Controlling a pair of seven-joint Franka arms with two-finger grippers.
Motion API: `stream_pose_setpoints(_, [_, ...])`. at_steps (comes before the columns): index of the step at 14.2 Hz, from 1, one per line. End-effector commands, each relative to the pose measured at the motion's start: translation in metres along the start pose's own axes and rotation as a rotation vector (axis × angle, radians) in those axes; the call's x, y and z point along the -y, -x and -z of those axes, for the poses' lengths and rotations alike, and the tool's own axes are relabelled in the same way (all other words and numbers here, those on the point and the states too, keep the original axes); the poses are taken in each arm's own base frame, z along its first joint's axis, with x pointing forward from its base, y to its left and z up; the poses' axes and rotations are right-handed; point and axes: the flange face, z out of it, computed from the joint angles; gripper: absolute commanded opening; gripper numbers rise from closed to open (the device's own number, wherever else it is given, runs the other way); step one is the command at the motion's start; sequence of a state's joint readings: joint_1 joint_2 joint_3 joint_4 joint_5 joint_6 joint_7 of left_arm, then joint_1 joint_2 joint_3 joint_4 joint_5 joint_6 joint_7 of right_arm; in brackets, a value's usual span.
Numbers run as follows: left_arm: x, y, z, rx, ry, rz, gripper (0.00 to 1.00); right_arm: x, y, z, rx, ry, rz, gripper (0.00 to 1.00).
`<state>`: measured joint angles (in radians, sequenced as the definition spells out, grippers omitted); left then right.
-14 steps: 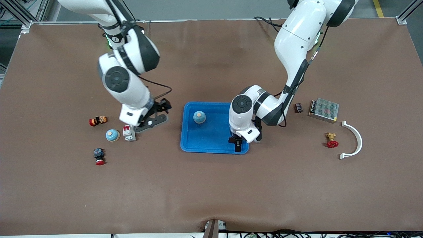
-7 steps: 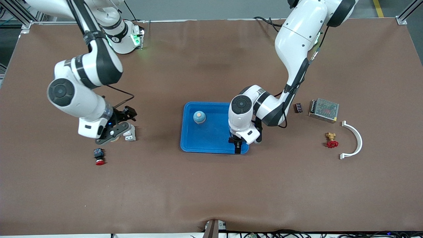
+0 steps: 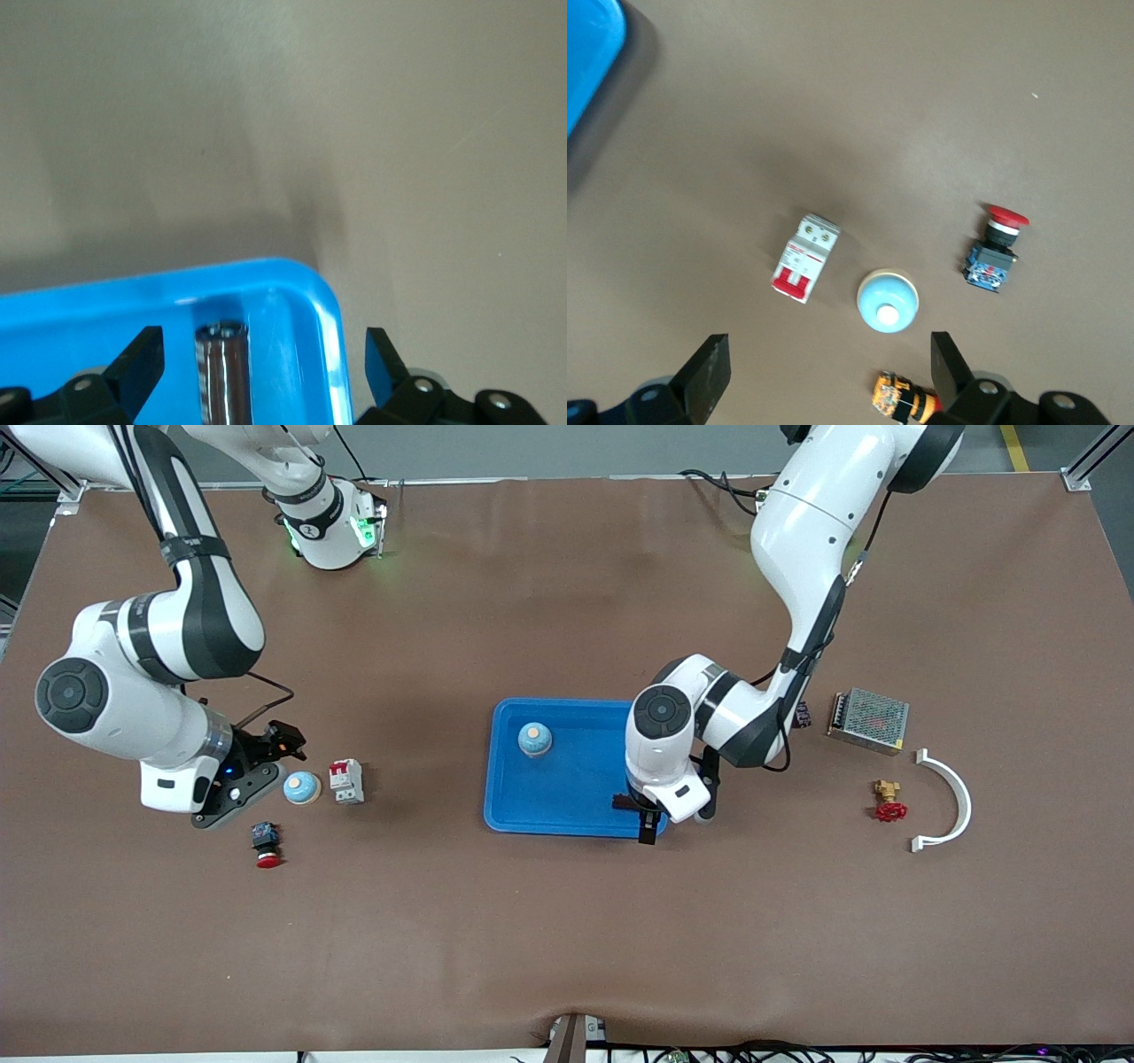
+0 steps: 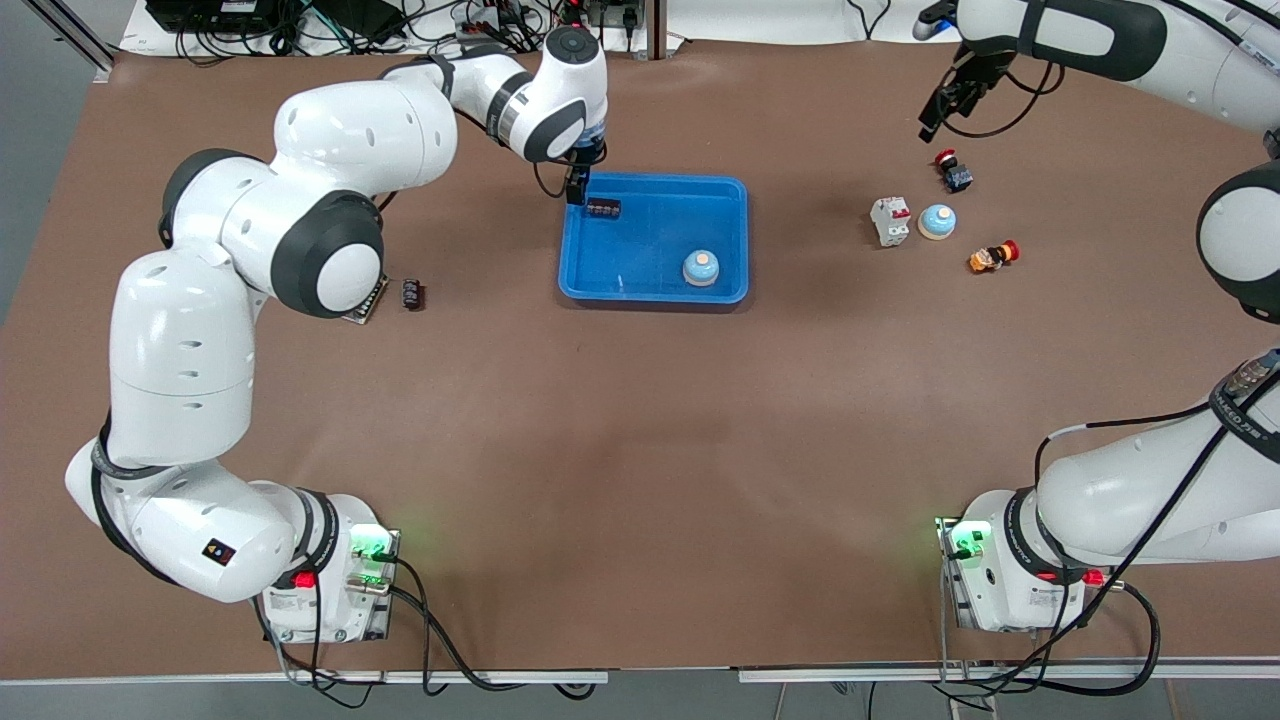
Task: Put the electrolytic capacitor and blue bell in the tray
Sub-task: 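Reach the right gripper to the second bell while the left gripper releases the capacitor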
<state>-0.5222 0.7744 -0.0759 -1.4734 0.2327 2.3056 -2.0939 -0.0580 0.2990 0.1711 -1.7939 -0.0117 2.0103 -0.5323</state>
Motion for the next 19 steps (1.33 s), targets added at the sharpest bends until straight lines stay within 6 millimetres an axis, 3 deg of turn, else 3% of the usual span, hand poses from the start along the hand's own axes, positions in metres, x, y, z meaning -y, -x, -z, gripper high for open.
stream_pose_setpoints(1, [-0.006,-0.023,0.019,-0.021,-0.024,-0.069,1.0,-0.019,0.003,-0.017,0.027,0.007,0.017,1.0])
stream_pose_setpoints(6, [-0.004,-0.065,0.01,-0.062,-0.145,-0.246,1.0,-0.05,0.015,-0.048,0.036,-0.011,0.086,1.0])
stream_pose_setpoints(9, [0.003,-0.079,0.01,-0.075,-0.237,-0.402,1.0,-0.065,0.018,-0.083,0.049,-0.02,0.12,1.0])
stream_pose_setpoints(14, [0.013,-0.141,0.025,-0.06,-0.306,-0.563,1.0,-0.067,0.023,-0.123,0.038,-0.025,0.149,1.0])
stream_pose_setpoints(19, [0.016,-0.21,0.057,-0.024,-0.291,-0.751,1.0,-0.067,0.035,-0.136,0.045,-0.032,0.141,1.0])
